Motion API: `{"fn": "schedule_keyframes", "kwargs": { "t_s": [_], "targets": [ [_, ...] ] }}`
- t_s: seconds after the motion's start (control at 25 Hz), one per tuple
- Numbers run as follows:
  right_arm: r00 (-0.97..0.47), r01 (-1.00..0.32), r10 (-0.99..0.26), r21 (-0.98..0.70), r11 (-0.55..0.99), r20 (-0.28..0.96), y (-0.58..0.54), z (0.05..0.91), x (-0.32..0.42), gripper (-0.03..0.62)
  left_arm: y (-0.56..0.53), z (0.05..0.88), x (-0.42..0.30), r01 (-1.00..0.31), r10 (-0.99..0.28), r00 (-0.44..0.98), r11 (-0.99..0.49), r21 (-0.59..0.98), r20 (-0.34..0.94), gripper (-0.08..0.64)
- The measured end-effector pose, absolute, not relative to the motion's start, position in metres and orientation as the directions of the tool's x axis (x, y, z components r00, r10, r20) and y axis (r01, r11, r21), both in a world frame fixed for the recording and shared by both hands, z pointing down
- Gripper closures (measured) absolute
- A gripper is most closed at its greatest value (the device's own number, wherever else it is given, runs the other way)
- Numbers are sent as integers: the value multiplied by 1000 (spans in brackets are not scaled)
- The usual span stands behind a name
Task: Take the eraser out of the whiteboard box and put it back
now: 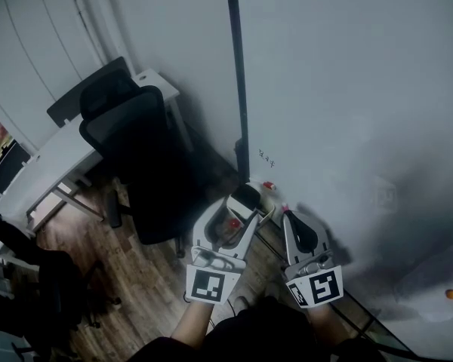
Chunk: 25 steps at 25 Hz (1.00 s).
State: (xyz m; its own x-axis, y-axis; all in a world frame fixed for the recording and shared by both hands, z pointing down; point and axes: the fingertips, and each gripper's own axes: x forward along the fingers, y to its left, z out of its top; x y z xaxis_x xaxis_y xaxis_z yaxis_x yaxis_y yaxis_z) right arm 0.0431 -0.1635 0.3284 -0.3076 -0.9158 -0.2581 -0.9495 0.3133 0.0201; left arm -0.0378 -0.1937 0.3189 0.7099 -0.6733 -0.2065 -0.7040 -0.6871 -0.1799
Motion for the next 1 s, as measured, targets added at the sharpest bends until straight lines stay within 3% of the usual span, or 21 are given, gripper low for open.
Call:
{"fn": "schedule_keyframes", "kwargs": {
  "t_s": [1.0],
  "targets": [
    [-269, -963, -929, 61, 262, -256, -99, 321, 10, 590, -130, 313, -81, -679, -645, 733, -709, -189, -215, 330]
  ]
}}
